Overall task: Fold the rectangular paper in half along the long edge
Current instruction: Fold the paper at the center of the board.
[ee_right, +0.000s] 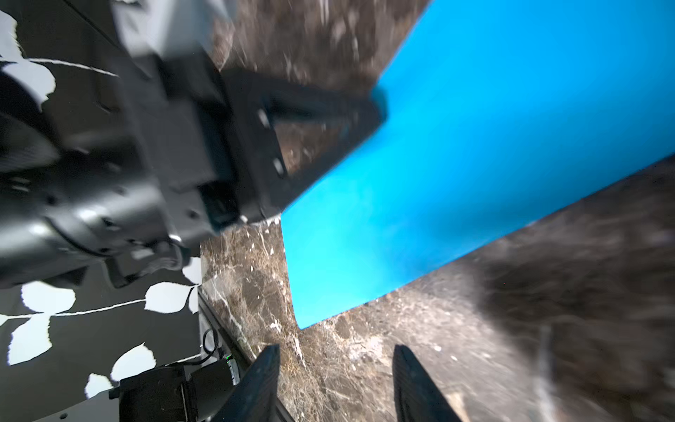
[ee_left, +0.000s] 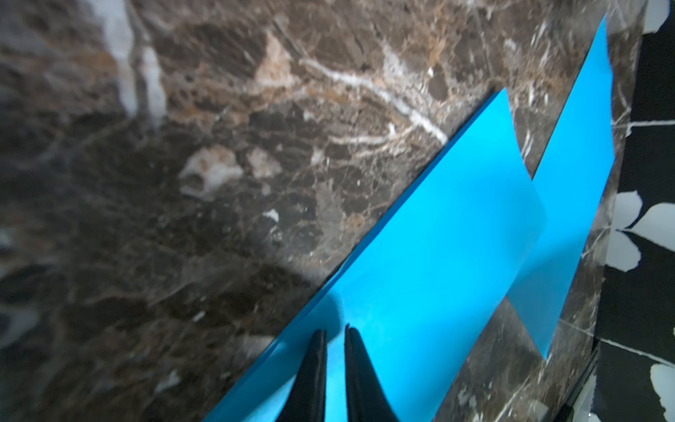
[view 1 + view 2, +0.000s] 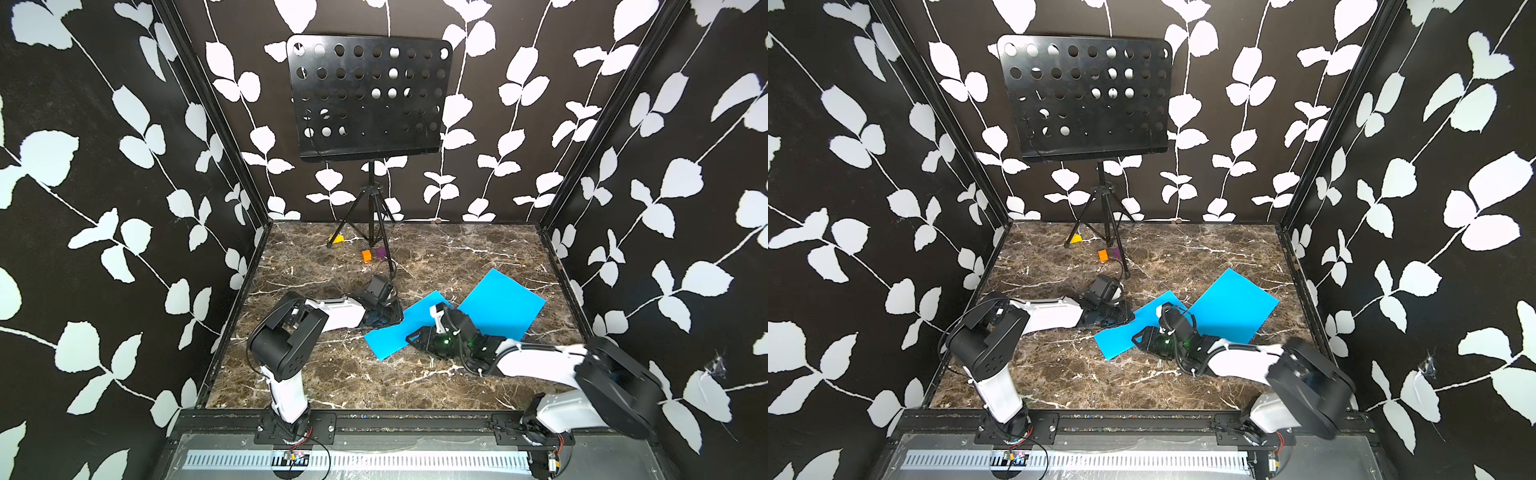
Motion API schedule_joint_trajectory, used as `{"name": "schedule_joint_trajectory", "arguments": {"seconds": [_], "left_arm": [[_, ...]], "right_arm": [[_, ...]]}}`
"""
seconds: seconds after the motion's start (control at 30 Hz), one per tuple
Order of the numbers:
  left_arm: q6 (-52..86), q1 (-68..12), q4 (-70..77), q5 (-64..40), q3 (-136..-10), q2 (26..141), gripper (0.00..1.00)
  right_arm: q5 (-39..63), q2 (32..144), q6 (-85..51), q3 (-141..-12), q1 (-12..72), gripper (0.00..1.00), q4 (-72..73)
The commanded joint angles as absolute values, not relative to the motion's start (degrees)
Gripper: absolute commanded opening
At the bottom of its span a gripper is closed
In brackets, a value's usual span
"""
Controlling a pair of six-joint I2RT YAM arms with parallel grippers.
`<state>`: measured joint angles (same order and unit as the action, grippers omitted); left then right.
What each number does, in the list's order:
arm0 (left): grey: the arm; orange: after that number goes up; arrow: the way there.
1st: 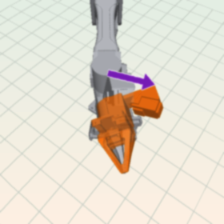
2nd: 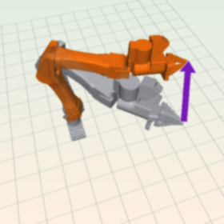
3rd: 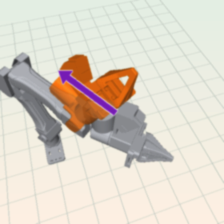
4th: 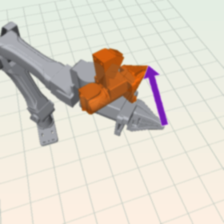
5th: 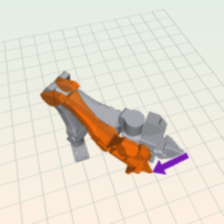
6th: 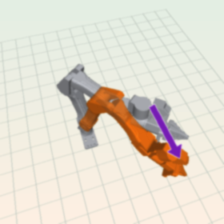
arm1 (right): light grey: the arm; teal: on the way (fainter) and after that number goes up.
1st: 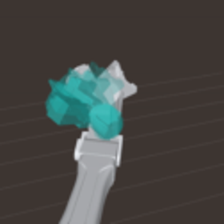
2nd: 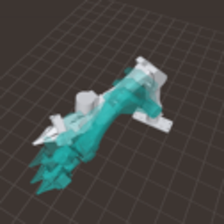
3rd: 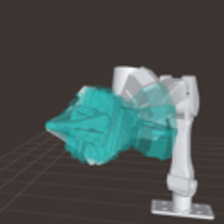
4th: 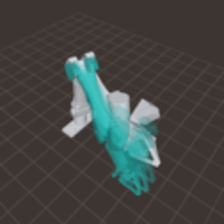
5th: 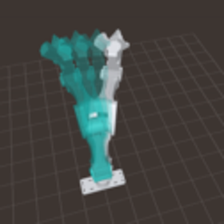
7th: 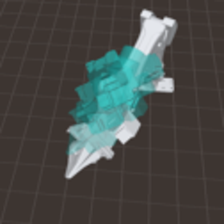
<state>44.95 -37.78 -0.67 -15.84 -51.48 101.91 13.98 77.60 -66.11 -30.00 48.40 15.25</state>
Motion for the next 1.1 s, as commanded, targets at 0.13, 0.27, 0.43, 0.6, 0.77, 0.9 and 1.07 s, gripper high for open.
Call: {"name": "schedule_joint_trajectory", "arguments": {"seconds": [0.13,0.27,0.43,0.6,0.77,0.9,1.07], "left_arm": [[46.1,-37.5,-6.8,-24.4,-54.2,97.3,0.32],[48.0,-37.6,-4.9,-26.4,-55.3,94.2,0.42],[49.2,-38.0,-6.4,-23.8,-51.9,89.4,0.54],[52.7,-41.9,-6.3,-22.4,-46.2,86.7,0.4],[55.0,-44.3,-5.3,-20.8,-41.2,87.2,0.24],[53.3,-44.4,-6.8,-20.9,-40.0,90.3,0.22],[52.9,-44.4,-6.9,-20.0,-38.1,91.6,0.2]], "right_arm": [[10.3,72.8,-54.4,-34.1,40.9,0.51,1.0],[10.8,74.0,-49.4,-36.7,37.4,0.51,-1.4],[12.4,78.8,-41.7,-42.3,34.2,0.46,-6.3],[16.7,85.0,-36.8,-47.7,34.1,0.33,-8.4],[21.3,88.5,-36.9,-49.7,35.0,0.24,-7.0],[23.6,89.6,-36.6,-49.9,36.5,0.2,-6.7],[27.2,91.2,-36.8,-49.8,39.0,0.16,-6.2]]}}
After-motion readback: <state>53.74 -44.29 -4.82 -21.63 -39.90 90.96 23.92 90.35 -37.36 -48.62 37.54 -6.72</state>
